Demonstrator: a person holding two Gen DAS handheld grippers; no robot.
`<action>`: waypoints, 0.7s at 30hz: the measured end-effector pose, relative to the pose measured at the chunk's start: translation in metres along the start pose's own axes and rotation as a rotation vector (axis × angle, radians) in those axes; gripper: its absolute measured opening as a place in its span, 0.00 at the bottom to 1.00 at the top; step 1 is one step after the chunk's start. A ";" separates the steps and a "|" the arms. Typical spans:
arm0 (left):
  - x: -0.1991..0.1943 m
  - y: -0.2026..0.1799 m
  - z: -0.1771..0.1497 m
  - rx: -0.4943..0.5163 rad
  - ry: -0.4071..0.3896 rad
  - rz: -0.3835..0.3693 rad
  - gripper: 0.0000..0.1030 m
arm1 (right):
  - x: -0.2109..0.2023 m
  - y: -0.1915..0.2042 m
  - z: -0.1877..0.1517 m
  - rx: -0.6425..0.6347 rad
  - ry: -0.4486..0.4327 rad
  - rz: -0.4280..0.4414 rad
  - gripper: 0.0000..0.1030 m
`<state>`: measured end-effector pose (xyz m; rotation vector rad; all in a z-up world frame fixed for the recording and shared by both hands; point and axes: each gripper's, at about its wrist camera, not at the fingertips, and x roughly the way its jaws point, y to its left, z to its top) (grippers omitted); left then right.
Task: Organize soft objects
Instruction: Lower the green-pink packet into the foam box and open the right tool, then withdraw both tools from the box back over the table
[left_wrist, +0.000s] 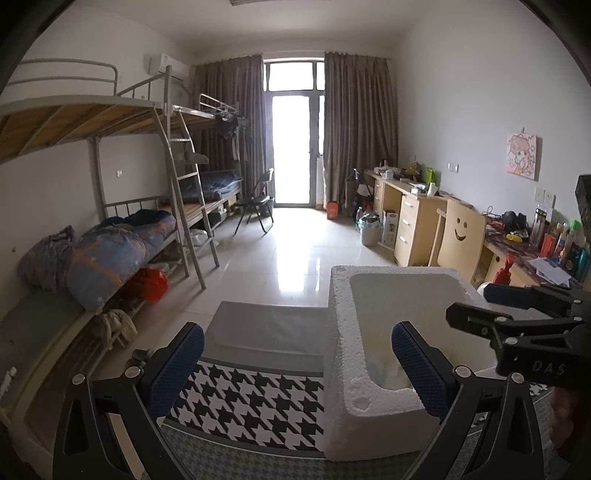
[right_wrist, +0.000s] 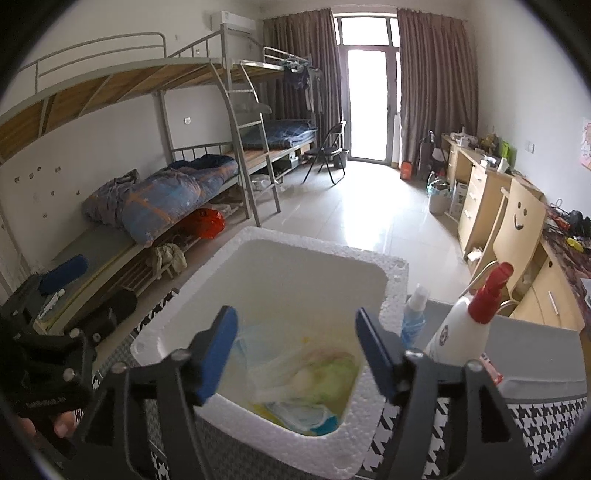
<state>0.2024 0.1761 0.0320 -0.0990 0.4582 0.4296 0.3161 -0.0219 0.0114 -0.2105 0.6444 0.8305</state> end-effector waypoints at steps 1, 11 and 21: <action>-0.001 0.000 0.000 -0.001 -0.001 0.002 0.99 | -0.002 0.000 0.000 0.000 -0.003 -0.001 0.70; -0.022 -0.005 0.002 0.005 -0.034 -0.025 0.99 | -0.031 0.000 -0.001 0.009 -0.049 -0.017 0.76; -0.047 -0.017 0.001 0.026 -0.063 -0.027 0.99 | -0.058 0.005 -0.005 0.009 -0.095 -0.038 0.82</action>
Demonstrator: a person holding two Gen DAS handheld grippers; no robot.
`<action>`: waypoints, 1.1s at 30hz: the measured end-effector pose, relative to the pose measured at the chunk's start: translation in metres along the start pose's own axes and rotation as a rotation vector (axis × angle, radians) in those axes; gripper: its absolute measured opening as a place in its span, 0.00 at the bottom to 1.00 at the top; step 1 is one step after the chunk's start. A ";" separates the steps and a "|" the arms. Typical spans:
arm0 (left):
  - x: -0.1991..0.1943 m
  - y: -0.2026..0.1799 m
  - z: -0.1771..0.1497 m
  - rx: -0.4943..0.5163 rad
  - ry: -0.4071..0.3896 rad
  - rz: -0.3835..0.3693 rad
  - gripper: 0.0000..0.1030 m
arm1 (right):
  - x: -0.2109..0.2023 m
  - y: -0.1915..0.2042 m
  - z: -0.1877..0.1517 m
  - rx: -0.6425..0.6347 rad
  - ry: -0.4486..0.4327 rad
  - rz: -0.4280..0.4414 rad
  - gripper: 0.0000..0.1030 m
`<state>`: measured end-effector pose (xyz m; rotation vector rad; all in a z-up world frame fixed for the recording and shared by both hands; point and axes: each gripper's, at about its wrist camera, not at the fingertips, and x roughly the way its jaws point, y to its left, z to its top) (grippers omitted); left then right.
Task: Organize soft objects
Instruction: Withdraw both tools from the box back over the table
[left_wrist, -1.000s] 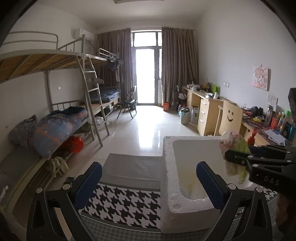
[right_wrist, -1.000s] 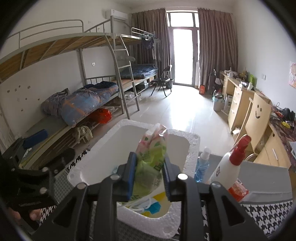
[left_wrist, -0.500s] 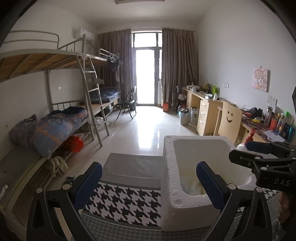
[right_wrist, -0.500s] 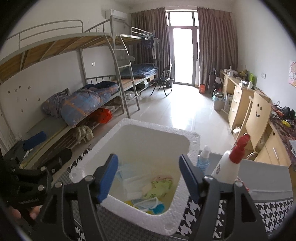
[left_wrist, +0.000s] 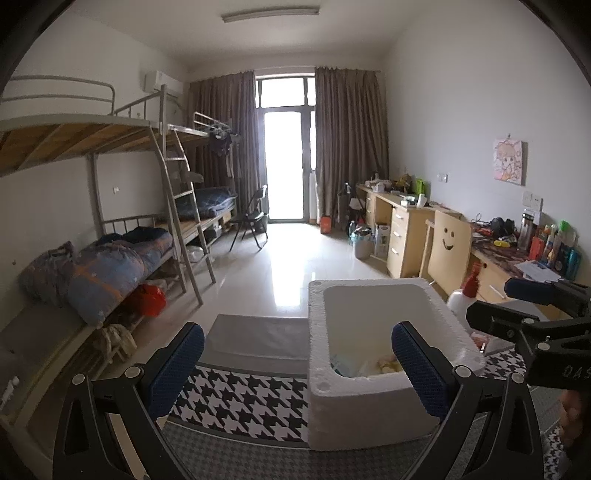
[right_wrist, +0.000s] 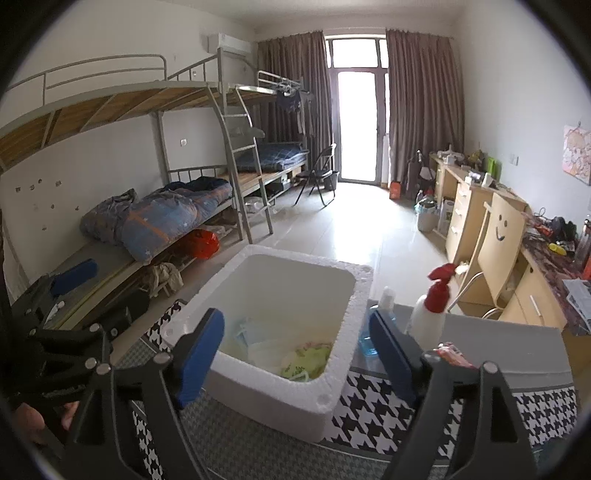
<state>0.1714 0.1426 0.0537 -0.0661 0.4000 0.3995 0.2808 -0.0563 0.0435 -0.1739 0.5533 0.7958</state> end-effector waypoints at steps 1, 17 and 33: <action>-0.001 0.000 0.000 0.000 0.001 -0.003 0.99 | -0.004 0.000 0.000 0.000 -0.008 -0.001 0.83; -0.045 -0.022 -0.005 0.029 -0.044 -0.085 0.99 | -0.051 -0.001 -0.020 0.024 -0.068 -0.015 0.85; -0.078 -0.038 -0.017 0.044 -0.079 -0.138 0.99 | -0.090 -0.008 -0.044 0.030 -0.114 -0.035 0.85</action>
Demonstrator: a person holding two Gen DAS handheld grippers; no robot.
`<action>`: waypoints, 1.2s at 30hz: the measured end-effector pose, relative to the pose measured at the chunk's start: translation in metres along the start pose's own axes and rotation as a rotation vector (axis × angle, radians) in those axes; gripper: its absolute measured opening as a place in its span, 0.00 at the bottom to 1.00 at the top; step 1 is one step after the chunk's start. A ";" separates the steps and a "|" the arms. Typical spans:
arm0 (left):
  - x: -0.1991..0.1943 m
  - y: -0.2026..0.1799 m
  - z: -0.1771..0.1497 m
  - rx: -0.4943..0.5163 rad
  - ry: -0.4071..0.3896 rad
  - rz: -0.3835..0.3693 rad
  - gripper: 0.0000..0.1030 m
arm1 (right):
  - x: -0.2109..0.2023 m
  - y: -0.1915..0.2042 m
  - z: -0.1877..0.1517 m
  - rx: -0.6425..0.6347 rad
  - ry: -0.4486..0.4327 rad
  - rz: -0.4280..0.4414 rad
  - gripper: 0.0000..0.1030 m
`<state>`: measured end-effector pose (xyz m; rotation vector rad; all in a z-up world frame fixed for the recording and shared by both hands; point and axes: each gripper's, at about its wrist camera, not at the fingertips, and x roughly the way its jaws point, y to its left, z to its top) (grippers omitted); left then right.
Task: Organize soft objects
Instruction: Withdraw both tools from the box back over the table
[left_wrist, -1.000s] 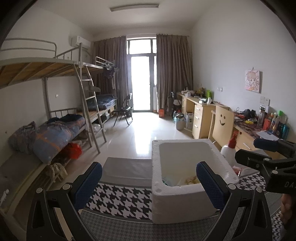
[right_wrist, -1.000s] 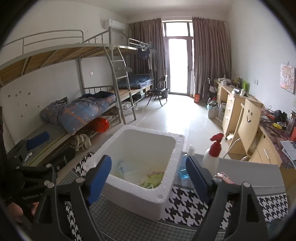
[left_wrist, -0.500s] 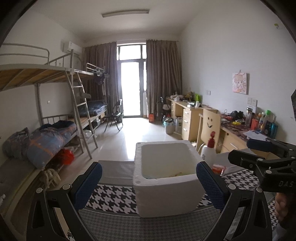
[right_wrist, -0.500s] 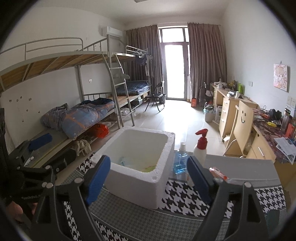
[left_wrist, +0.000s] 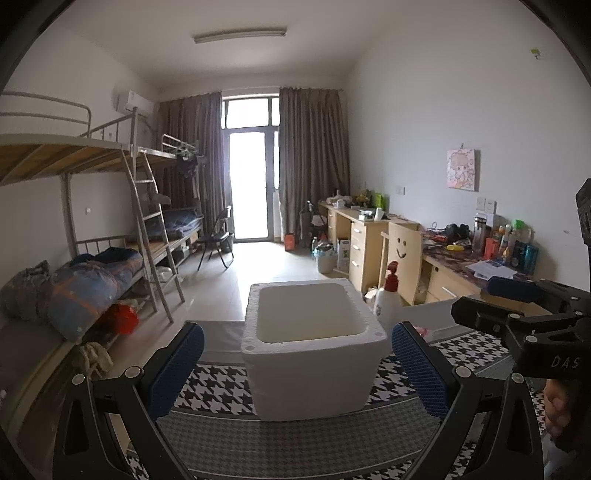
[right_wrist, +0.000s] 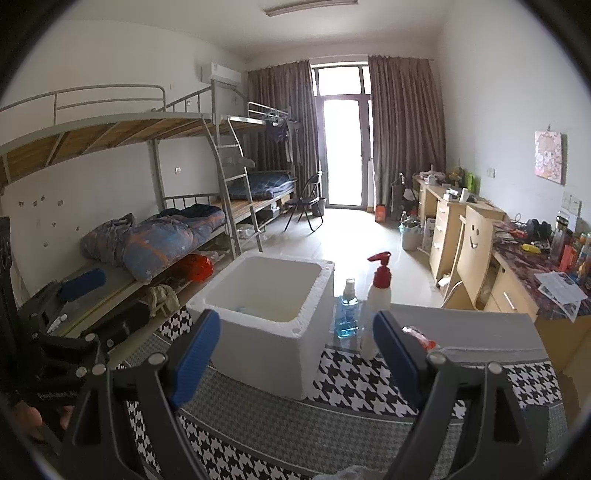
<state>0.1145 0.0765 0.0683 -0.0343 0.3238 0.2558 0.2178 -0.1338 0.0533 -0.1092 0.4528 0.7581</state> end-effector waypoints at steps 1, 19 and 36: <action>-0.001 -0.001 -0.001 -0.001 0.000 -0.006 0.99 | -0.002 -0.001 -0.002 0.002 -0.001 0.001 0.85; -0.016 -0.027 -0.024 0.005 0.006 -0.099 0.99 | -0.038 -0.014 -0.029 0.022 -0.052 -0.073 0.92; -0.014 -0.046 -0.045 -0.009 0.016 -0.144 0.99 | -0.064 -0.018 -0.052 0.034 -0.075 -0.136 0.92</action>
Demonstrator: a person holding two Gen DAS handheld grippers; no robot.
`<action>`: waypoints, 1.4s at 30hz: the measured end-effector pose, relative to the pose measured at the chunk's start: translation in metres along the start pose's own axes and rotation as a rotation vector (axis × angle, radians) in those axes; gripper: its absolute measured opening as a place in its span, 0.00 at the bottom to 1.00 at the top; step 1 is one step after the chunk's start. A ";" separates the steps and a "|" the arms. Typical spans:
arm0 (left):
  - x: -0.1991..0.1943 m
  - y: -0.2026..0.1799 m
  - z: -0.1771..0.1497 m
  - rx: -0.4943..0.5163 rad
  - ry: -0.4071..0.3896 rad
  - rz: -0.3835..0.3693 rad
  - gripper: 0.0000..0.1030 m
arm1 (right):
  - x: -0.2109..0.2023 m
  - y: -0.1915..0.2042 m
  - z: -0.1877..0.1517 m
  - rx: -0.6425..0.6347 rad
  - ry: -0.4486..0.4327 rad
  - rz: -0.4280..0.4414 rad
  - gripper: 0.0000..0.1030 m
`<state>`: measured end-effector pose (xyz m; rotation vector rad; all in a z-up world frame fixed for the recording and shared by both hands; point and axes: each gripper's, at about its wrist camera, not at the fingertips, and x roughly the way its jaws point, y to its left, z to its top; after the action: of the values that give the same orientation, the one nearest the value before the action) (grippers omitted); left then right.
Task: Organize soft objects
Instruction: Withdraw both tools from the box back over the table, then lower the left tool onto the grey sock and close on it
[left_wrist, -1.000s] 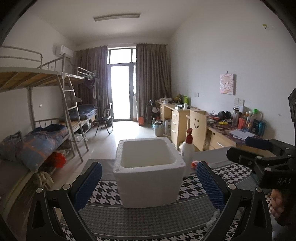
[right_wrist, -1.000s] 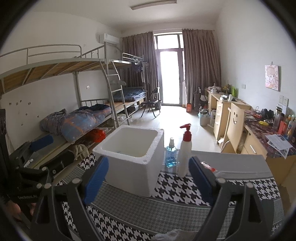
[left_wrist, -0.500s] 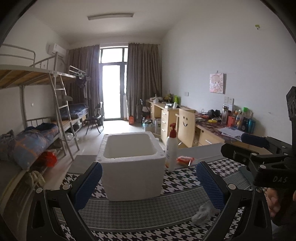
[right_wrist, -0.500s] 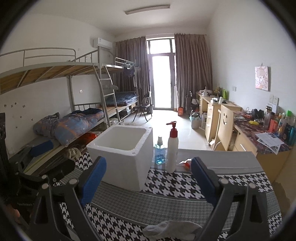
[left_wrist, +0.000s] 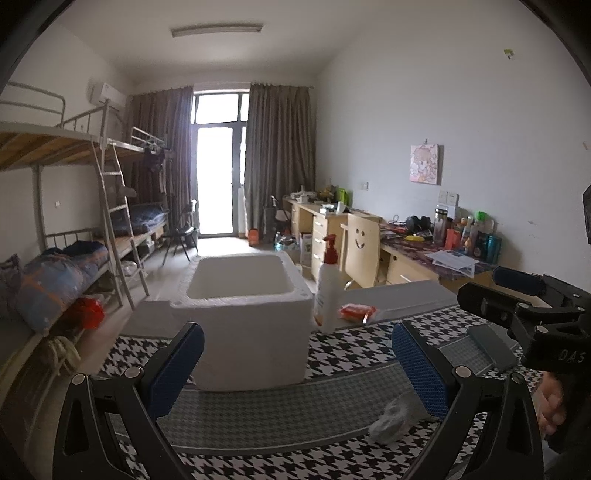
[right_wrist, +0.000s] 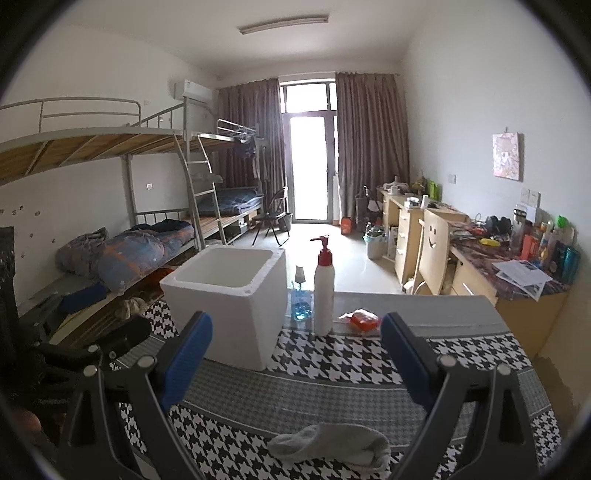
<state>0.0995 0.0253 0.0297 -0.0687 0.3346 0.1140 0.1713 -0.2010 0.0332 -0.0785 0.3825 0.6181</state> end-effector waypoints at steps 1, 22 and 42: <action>0.000 0.000 -0.002 -0.007 0.002 -0.004 0.99 | -0.001 -0.001 -0.001 0.001 0.001 -0.003 0.92; 0.025 -0.030 -0.031 -0.021 0.074 -0.081 0.99 | -0.007 -0.030 -0.036 0.037 0.045 -0.078 0.92; 0.063 -0.054 -0.054 0.024 0.196 -0.131 0.99 | -0.003 -0.058 -0.065 0.089 0.103 -0.121 0.92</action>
<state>0.1481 -0.0270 -0.0398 -0.0782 0.5260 -0.0274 0.1817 -0.2621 -0.0288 -0.0484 0.5004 0.4783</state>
